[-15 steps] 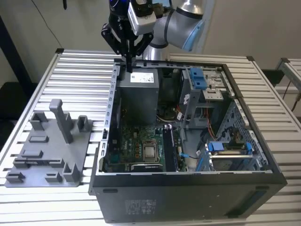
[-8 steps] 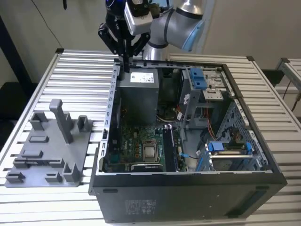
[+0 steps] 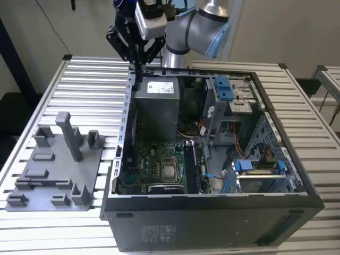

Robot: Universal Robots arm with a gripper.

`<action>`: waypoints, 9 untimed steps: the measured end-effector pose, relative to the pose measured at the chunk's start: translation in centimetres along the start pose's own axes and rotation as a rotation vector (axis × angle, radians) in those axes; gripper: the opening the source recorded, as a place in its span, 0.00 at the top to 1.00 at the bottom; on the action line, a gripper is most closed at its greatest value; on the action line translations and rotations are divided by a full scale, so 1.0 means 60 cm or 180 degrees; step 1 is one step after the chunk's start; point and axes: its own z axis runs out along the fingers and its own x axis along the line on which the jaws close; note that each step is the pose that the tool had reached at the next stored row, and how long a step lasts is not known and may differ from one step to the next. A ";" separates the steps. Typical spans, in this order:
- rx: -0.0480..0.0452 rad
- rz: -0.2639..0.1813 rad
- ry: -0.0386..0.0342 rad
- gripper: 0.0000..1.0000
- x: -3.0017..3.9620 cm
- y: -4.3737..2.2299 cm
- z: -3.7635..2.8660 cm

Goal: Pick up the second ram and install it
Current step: 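Reach for the second ram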

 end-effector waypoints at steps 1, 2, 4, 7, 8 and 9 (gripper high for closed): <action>0.0000 0.0000 0.0001 0.89 0.003 0.000 0.000; 0.0000 0.0000 0.0002 0.89 0.005 0.000 0.000; 0.0000 0.0000 0.0003 0.89 0.011 -0.001 0.000; 0.0001 0.0000 0.0005 0.89 0.018 -0.001 0.000; 0.0001 0.0000 0.0006 0.89 0.020 -0.001 0.000; 0.0000 0.0000 0.0006 0.89 0.022 -0.002 0.000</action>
